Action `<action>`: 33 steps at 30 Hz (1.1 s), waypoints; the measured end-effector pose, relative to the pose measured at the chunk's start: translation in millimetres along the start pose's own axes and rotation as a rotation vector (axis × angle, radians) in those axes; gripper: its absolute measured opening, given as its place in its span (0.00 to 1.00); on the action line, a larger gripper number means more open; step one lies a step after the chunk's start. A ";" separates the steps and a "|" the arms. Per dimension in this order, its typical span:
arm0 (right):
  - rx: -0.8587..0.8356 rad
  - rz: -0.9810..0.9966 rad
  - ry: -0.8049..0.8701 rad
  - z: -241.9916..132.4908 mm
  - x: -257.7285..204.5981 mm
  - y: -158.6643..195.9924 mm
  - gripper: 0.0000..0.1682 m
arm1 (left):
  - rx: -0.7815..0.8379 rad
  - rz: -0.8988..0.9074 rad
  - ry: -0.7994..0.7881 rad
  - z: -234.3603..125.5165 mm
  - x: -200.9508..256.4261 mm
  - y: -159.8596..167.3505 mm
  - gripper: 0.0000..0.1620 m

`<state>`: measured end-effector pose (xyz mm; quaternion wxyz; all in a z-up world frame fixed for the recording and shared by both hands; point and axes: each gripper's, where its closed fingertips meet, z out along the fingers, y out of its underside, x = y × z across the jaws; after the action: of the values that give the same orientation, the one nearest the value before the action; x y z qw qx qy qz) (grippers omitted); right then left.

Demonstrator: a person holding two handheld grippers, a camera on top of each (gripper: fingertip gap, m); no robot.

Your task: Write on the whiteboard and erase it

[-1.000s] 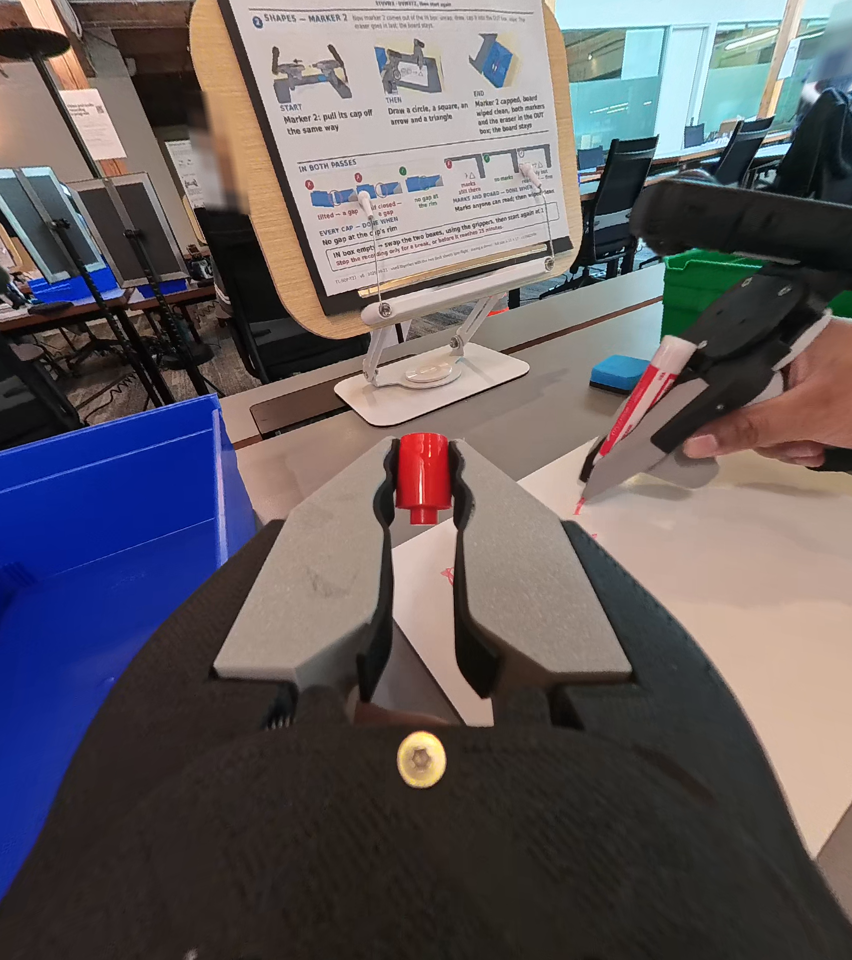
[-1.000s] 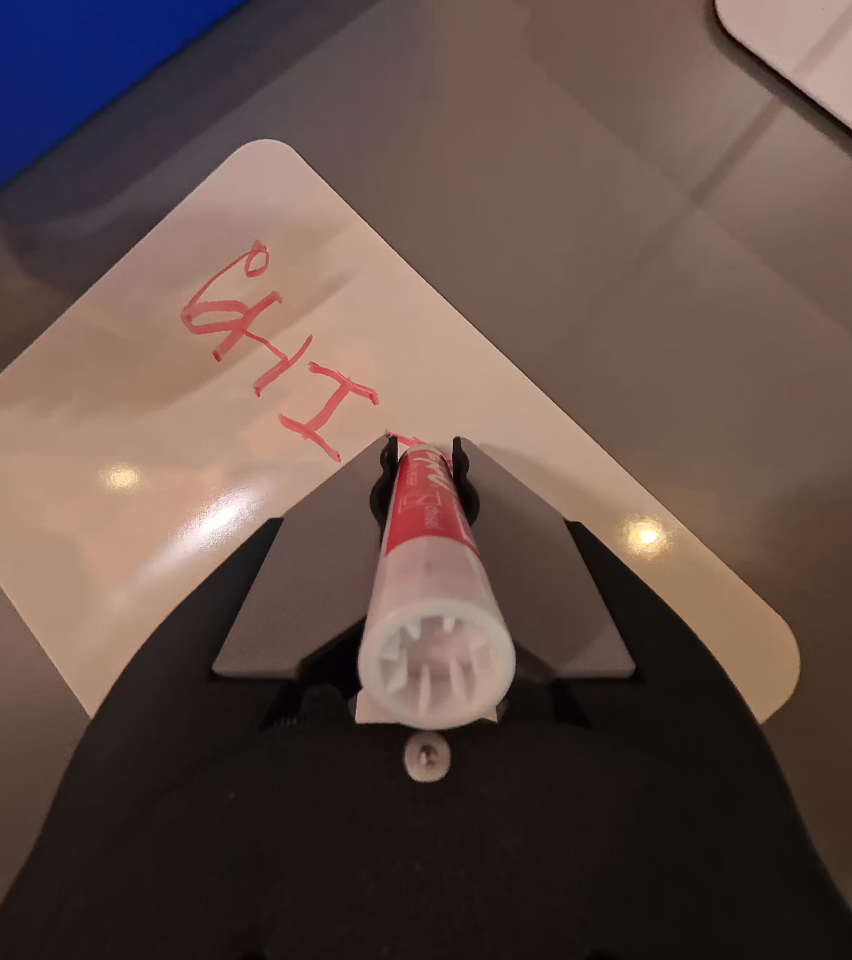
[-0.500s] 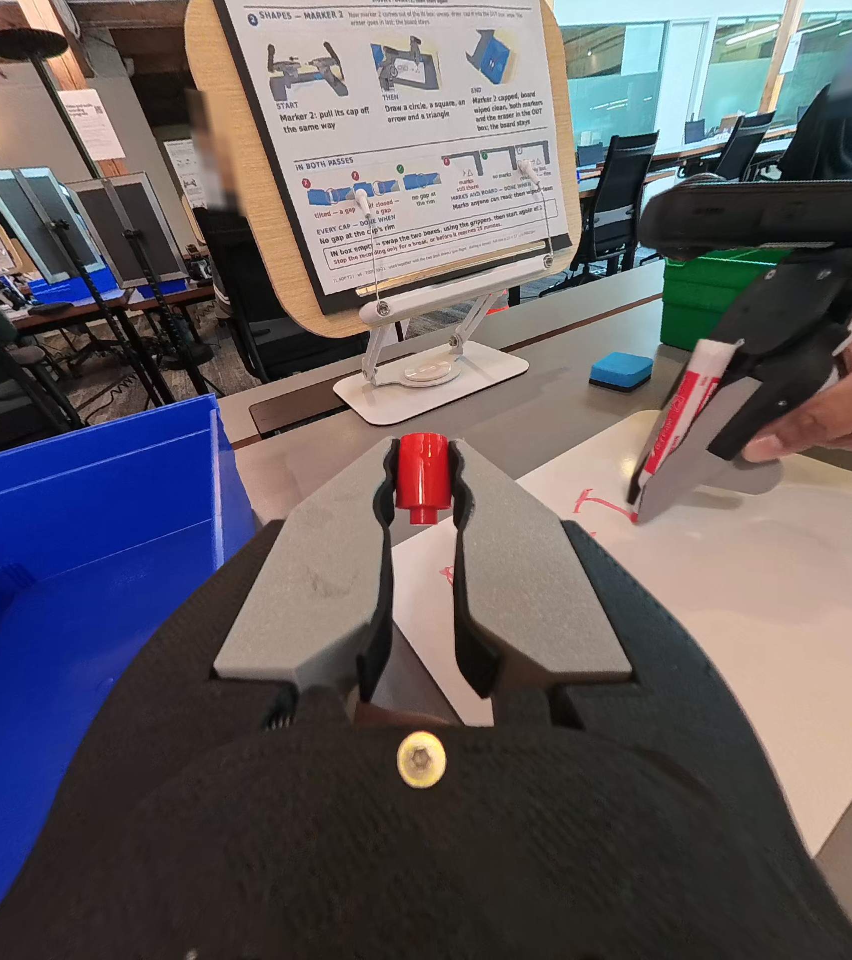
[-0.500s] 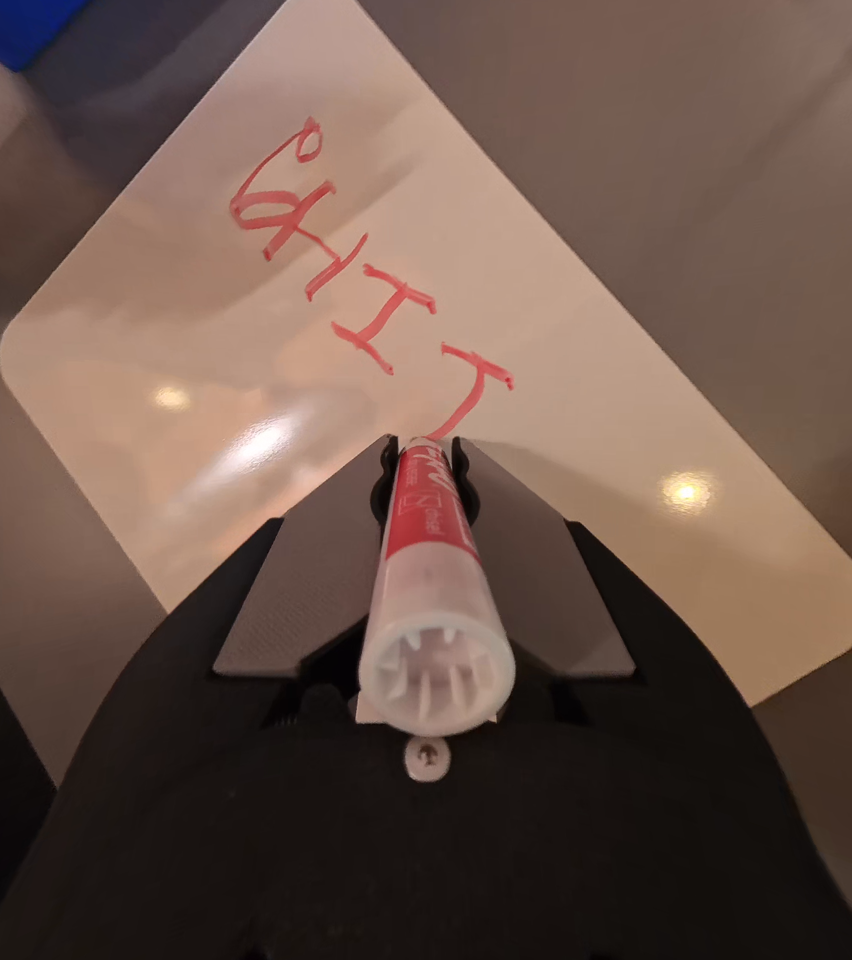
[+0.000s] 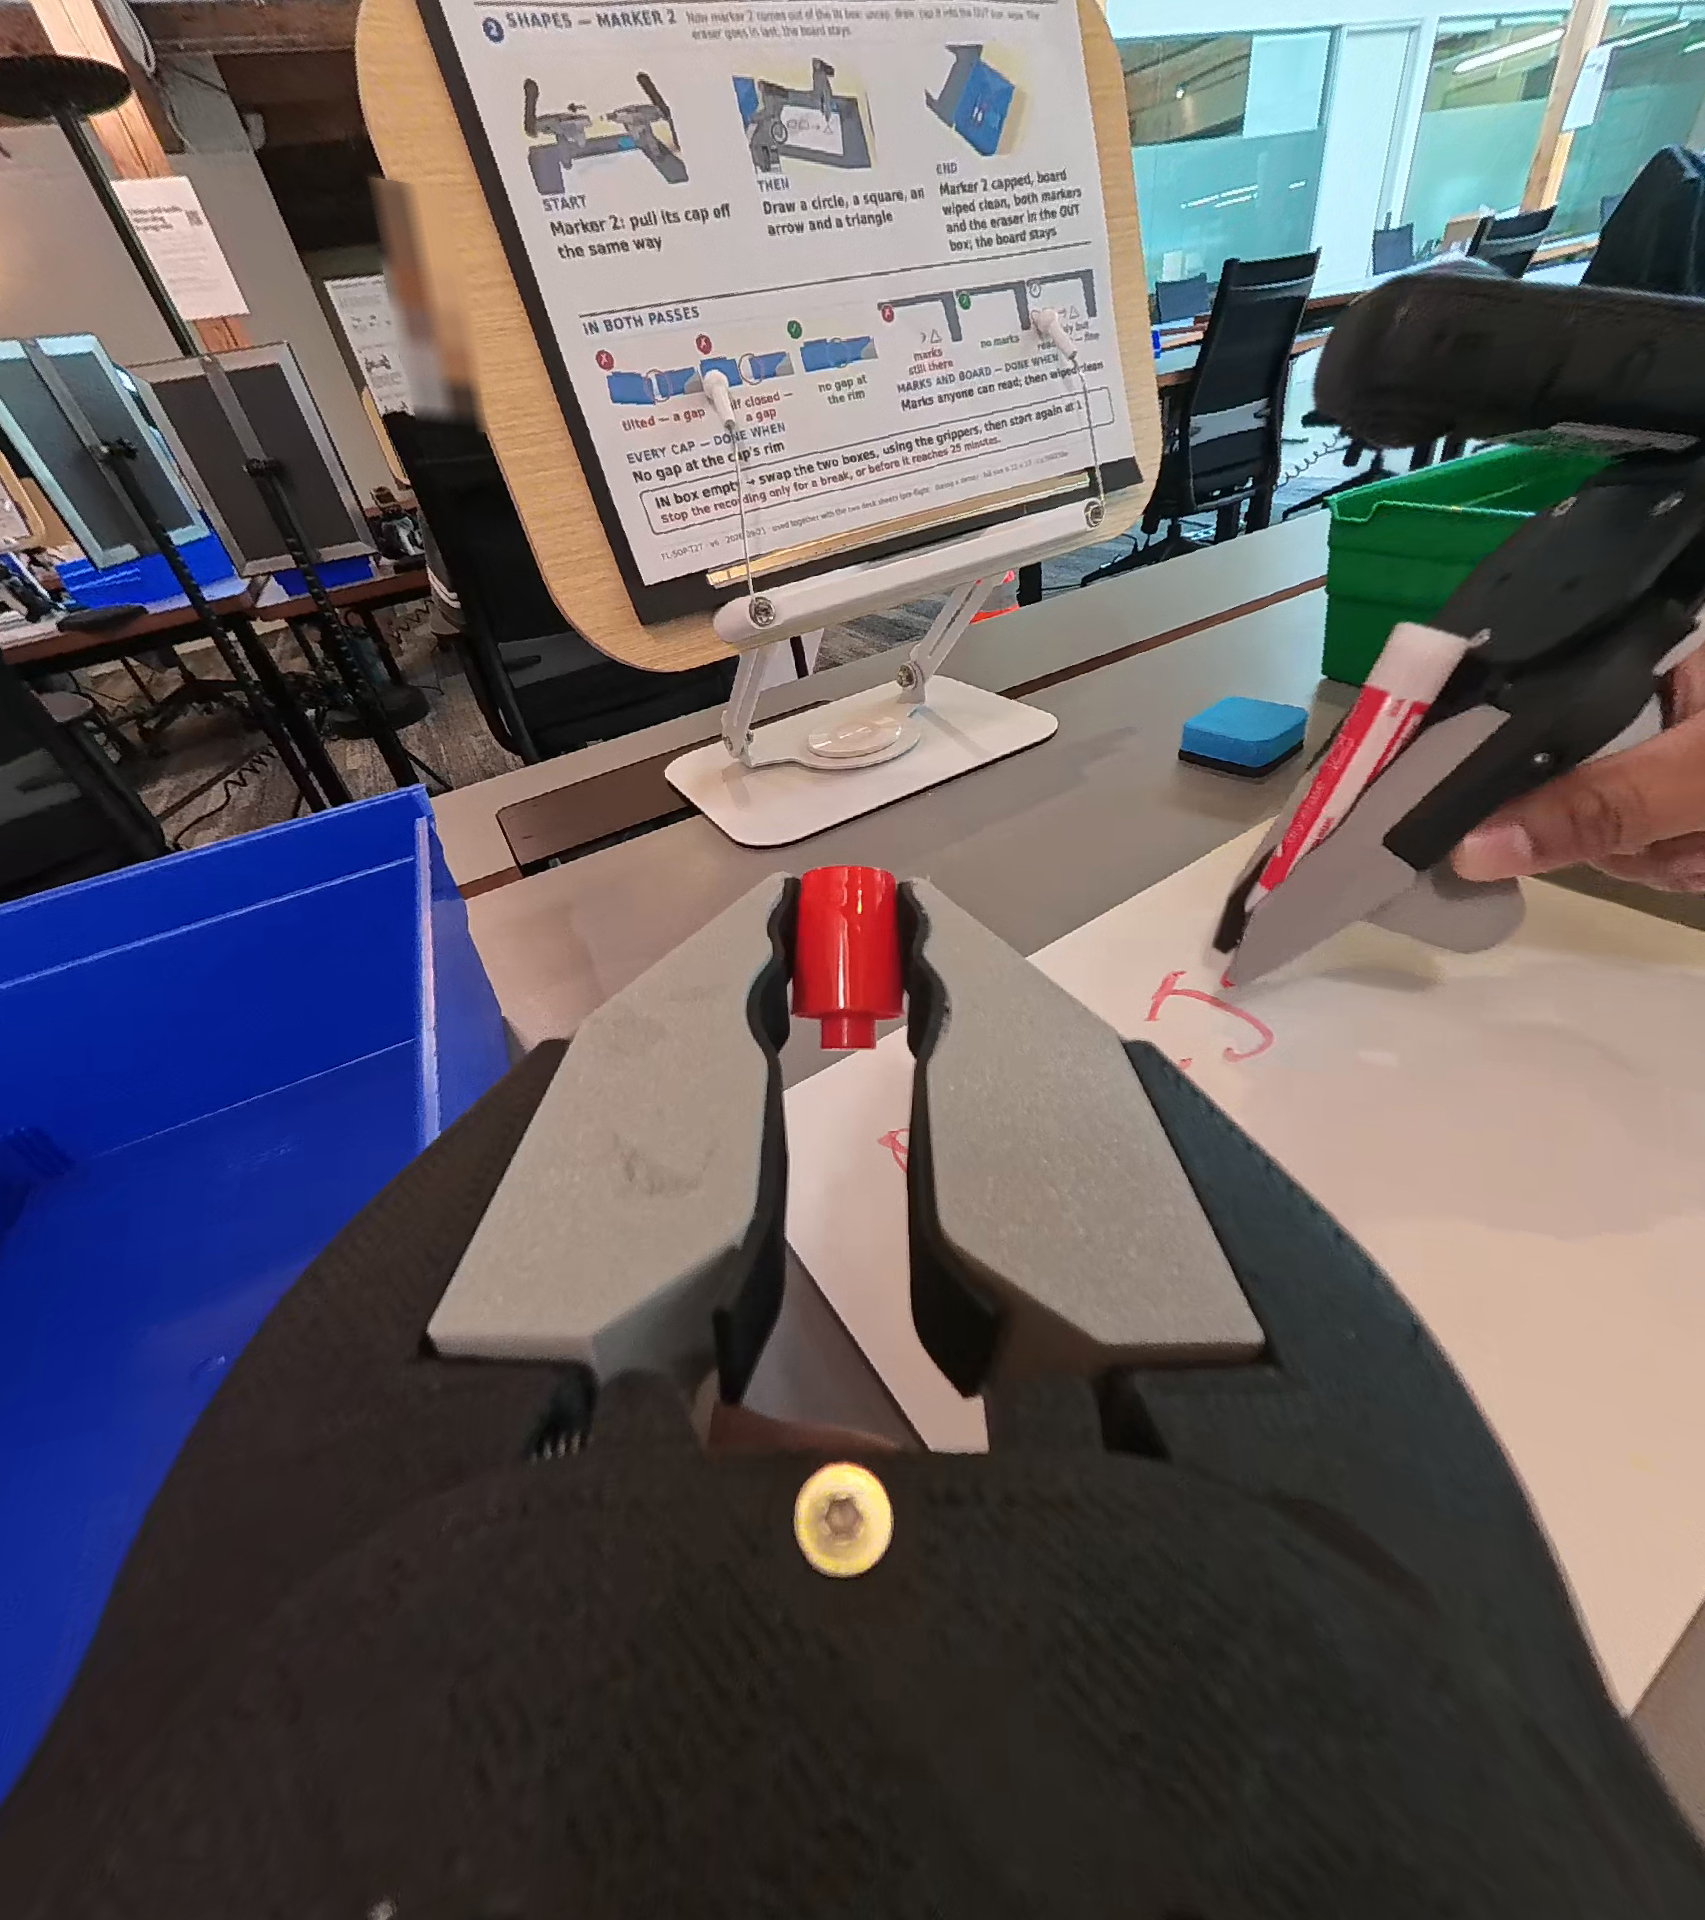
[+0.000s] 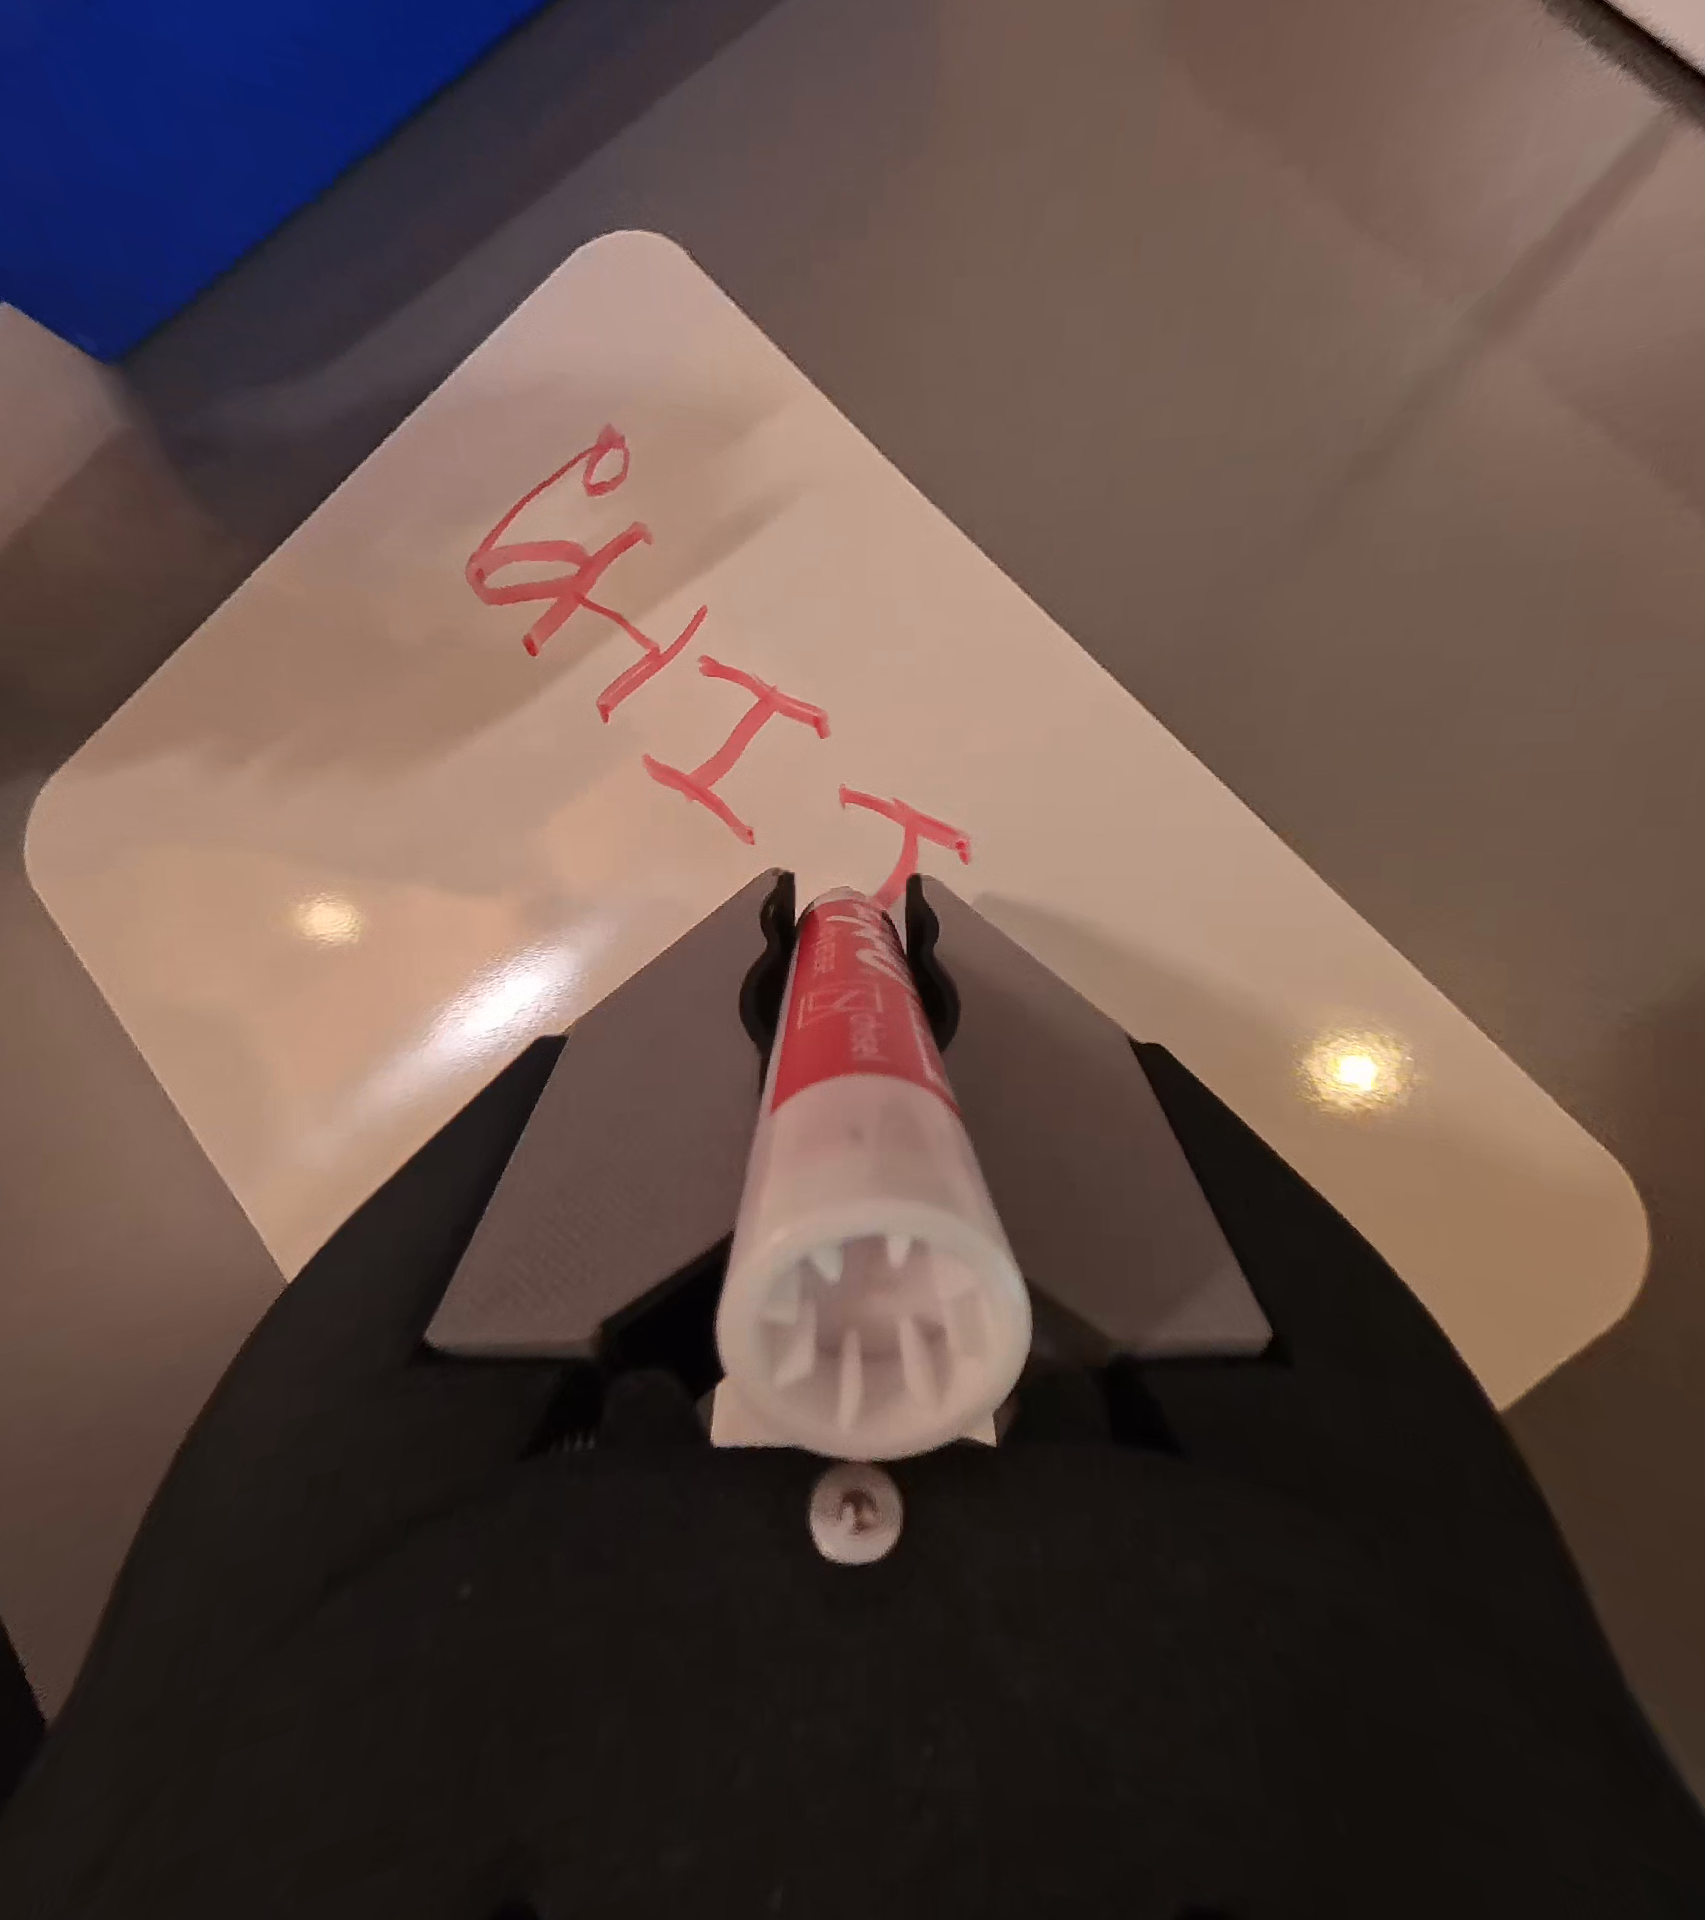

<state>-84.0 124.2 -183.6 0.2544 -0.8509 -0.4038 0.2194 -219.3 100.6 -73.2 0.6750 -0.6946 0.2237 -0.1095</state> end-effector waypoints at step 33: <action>-0.099 -0.004 0.024 -1.1 8.8 22.2 0.11 | -0.005 0.001 0.002 0.7 1.2 1.5 0.10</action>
<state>-65.5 118.9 -197.8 0.2174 -0.8642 -0.4128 0.1883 -218.2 100.7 -75.0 0.6732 -0.6959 0.2249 -0.1094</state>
